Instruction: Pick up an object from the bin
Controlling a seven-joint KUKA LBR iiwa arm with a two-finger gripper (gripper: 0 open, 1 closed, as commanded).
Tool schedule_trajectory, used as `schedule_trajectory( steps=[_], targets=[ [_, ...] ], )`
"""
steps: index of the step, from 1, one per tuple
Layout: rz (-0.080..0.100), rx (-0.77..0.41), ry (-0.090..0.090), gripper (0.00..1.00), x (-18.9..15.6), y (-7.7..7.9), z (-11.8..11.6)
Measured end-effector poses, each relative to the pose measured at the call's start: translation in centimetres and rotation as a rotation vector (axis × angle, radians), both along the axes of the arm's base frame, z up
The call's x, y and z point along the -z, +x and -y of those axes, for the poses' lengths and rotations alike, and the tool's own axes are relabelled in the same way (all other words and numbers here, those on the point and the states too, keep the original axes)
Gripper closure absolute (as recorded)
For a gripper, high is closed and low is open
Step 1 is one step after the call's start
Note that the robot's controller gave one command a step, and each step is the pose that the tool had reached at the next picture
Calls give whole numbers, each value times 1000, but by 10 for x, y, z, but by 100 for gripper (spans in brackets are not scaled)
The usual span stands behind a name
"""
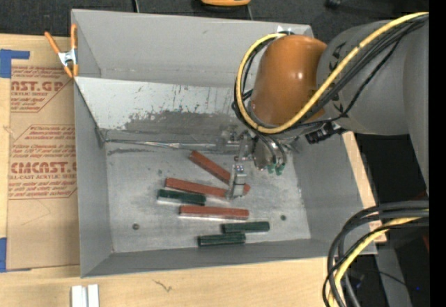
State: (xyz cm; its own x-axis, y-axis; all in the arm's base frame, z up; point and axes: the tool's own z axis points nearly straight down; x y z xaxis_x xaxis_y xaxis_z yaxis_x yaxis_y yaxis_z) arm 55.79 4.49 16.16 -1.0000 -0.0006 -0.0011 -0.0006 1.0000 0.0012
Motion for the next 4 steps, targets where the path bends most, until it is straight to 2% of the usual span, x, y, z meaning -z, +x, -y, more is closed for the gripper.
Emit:
schedule_trajectory(
  steps=[1,2,3,4],
  targets=[
    [4,51,1,0,72,-9,-12],
    [4,-38,-1,0,90,-8,-16],
    [2,163,-1,0,91,-20,-53],
    [1,36,0,0,91,-21,-58]
  ],
)
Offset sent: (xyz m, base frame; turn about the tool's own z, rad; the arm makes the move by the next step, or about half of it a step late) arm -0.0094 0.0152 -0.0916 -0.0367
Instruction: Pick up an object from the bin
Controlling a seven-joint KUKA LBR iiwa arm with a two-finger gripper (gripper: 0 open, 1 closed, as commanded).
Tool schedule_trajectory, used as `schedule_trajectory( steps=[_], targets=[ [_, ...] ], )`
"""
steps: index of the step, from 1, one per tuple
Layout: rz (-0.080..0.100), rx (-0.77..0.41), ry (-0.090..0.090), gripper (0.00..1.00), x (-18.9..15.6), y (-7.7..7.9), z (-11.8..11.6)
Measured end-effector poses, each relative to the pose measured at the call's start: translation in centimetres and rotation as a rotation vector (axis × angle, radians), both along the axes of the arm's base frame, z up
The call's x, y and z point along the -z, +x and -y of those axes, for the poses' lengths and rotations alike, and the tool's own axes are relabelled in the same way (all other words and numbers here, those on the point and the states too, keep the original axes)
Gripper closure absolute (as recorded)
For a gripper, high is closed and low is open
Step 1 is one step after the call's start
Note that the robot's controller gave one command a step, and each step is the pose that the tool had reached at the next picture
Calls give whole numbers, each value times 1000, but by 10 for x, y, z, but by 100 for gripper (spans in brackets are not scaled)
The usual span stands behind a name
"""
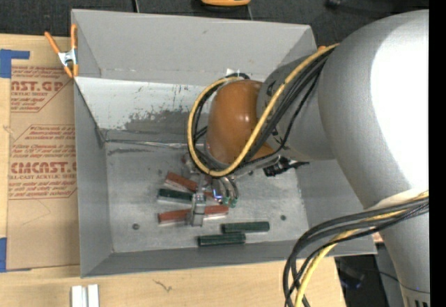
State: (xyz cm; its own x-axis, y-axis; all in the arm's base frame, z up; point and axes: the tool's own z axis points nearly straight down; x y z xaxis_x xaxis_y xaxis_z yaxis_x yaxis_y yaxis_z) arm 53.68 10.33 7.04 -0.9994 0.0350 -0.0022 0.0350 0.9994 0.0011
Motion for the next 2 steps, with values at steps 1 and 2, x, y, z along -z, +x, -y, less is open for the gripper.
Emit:
schedule_trajectory(
  steps=[1,2],
  targets=[
    [-5,126,1,100,-4,2,3],
    [-5,126,1,100,-4,2,3]
  ],
)
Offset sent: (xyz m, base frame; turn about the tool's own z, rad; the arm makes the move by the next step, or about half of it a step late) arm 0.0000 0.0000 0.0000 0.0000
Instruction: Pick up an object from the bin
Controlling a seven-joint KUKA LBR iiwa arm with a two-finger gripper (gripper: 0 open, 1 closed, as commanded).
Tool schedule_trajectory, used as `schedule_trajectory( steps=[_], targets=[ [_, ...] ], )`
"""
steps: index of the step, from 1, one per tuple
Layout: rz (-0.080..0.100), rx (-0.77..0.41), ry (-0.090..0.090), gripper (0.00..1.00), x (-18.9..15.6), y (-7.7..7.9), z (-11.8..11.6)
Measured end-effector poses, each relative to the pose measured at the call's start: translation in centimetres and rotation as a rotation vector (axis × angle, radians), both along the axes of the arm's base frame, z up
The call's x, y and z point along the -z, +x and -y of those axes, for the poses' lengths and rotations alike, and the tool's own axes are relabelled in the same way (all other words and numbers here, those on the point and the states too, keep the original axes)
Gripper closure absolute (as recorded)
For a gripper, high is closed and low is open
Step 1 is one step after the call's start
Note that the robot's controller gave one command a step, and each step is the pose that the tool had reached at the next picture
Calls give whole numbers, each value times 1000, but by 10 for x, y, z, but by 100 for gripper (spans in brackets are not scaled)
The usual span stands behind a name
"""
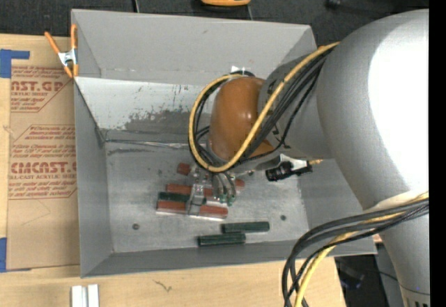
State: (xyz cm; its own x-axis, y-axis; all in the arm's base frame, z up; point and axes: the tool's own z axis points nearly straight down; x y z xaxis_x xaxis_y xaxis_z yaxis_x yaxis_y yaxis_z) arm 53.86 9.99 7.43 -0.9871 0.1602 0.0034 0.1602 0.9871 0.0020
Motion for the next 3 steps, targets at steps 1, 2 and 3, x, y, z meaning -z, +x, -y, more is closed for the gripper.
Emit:
schedule_trajectory(
  steps=[1,2,3],
  targets=[
    [2,0,-1,100,-7,-1,0],
    [0,1,-2,100,-24,-1,1],
    [5,1,-1,100,-41,0,1]
  ],
)
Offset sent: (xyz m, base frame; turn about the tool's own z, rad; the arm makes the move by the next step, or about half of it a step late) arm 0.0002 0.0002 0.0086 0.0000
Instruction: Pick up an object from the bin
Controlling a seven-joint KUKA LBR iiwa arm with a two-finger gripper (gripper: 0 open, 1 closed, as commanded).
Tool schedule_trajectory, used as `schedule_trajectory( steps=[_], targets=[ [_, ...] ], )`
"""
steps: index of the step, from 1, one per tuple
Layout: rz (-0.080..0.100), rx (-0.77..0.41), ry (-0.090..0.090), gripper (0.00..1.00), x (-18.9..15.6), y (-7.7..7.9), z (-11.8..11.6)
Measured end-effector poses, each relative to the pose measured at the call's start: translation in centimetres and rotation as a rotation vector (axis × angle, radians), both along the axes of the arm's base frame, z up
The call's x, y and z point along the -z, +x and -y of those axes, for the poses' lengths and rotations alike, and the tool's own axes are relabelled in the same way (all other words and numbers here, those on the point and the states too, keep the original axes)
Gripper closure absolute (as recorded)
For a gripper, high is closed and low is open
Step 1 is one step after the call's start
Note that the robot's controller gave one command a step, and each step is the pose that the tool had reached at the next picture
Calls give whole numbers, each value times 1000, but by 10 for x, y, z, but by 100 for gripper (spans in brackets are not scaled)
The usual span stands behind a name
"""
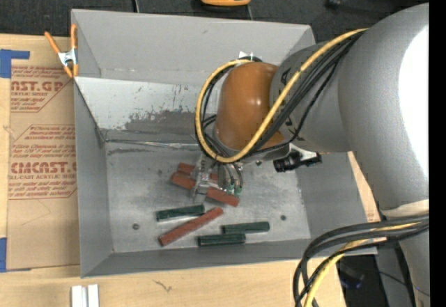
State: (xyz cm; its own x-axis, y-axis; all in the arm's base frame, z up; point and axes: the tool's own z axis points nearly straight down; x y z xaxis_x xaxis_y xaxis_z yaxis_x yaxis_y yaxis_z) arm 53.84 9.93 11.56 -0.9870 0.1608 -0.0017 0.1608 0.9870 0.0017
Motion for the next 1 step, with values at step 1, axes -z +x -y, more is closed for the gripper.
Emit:
schedule_trajectory(
  steps=[1],
  targets=[
    [0,0,0,100,-7,0,0]
  ],
)
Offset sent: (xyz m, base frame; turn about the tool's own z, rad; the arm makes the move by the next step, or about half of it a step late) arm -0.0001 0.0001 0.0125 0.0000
